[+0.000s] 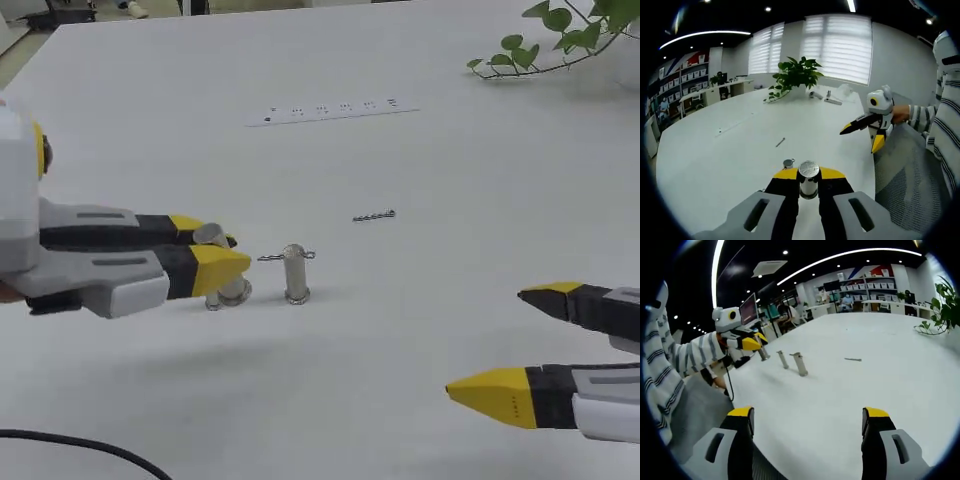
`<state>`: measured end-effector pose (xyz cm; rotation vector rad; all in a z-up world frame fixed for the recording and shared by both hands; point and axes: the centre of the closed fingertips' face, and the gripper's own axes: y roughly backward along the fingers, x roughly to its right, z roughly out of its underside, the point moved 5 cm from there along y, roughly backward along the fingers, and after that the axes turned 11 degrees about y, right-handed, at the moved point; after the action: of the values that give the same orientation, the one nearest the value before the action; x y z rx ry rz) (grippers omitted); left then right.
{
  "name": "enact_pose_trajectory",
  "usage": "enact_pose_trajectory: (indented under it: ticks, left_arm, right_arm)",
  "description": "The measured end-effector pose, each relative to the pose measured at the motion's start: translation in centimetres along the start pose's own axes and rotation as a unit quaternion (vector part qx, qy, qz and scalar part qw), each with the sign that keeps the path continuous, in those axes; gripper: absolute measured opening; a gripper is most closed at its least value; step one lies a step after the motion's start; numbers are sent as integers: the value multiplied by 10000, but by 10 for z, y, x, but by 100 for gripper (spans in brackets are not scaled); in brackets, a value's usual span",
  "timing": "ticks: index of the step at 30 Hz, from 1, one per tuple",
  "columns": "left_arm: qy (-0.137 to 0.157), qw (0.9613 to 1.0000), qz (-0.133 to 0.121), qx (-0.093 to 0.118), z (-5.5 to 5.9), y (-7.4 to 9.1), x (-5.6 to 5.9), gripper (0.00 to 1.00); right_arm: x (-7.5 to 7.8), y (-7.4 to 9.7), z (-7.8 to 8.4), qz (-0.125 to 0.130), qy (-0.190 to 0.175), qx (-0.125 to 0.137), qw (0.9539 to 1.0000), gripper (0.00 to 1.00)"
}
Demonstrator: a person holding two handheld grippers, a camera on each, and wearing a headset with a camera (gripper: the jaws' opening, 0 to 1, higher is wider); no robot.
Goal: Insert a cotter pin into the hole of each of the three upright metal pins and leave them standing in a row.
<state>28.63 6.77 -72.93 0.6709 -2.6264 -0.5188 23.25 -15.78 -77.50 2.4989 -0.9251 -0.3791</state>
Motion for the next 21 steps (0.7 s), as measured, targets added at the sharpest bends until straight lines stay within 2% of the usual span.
enact_pose_trajectory:
  ticks: [2, 3, 11, 13, 14, 21]
  left_arm:
    - [22, 10000, 61, -28, 5, -8, 5, 11]
    - [7, 10000, 83, -34, 7, -10, 4, 11]
    - [-402, 9982, 218, -398, 25, -28, 9, 11]
    - [-370, 9982, 224, -425, 28, -31, 9, 11]
    - [-264, 9988, 182, -381, 29, -34, 9, 11]
    - [-304, 9982, 227, -471, 36, -45, 6, 11]
  right_arm:
    - [0, 0, 1, -2, -8, -26, 10000, 90]
    - [0, 1, 1, -8, -10, -35, 10000, 90]
    - [4, 4, 2, 27, -39, -105, 9999, 90]
    - [5, 4, 1, 39, -32, -115, 9999, 90]
    - [5, 4, 1, 39, -34, -111, 9999, 90]
    - [4, 2, 1, 17, -58, -132, 9999, 90]
